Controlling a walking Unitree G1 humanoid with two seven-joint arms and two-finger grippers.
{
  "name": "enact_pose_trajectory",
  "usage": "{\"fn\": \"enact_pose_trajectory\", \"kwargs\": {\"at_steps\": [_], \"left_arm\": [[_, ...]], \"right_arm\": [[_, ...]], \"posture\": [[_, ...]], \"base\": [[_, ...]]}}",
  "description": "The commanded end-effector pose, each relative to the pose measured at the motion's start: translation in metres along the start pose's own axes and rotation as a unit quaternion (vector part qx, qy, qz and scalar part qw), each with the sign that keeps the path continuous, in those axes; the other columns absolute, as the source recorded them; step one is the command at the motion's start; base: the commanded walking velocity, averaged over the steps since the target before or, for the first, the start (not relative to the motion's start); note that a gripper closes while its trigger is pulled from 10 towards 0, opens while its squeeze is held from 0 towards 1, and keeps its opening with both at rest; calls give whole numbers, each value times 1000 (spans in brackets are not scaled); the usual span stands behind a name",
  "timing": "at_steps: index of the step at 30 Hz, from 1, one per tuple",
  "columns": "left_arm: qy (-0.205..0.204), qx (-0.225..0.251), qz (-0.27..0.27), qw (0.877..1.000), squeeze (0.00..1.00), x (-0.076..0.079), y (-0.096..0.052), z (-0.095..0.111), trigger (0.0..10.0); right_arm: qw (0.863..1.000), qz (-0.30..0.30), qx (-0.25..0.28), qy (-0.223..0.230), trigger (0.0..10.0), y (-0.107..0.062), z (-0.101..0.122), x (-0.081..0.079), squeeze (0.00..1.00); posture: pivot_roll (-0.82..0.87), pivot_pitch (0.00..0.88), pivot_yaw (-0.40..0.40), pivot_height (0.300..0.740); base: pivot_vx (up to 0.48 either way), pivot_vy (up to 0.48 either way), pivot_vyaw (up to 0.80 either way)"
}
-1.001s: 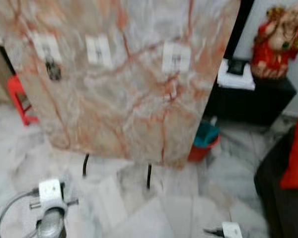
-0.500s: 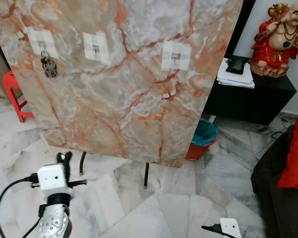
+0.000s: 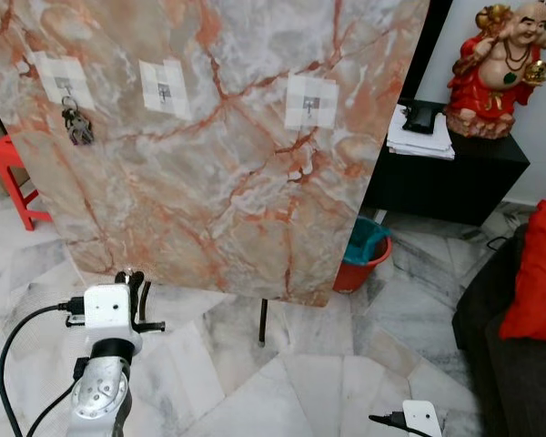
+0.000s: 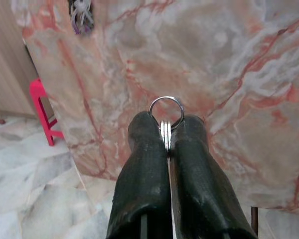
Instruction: Hang keys on a hook
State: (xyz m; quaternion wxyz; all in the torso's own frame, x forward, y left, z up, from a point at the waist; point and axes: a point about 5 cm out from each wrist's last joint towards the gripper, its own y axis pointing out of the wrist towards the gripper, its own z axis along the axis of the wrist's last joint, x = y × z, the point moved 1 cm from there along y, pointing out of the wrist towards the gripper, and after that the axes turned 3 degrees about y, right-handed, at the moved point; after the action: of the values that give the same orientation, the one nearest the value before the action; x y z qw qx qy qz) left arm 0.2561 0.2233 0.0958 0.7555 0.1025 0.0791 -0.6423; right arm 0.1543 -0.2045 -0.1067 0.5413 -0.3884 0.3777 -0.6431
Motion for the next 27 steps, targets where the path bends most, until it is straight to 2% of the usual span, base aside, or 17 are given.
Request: {"fn": "enact_pose_trajectory", "kwargs": {"at_steps": [1,11,27], "left_arm": [[12,21,-29,999,0,11,5,13,10000],[22,5,-20,1000,0,11,5,9,10000],[27,-1,-30,999,0,13,9,14,10000]], "right_arm": [[1000,-3,2,-5,10000,0,0,4,0],[1000,-3,3,-7,10000,0,1,4,0],[1000,-1,2,-8,10000,0,1,3,0]], "posture": [[43,8,-121,740],[43,0,-122,740],[39,7,-124,740]], "base": [[0,0,0],[222,-322,0],[15,-393,0]]}}
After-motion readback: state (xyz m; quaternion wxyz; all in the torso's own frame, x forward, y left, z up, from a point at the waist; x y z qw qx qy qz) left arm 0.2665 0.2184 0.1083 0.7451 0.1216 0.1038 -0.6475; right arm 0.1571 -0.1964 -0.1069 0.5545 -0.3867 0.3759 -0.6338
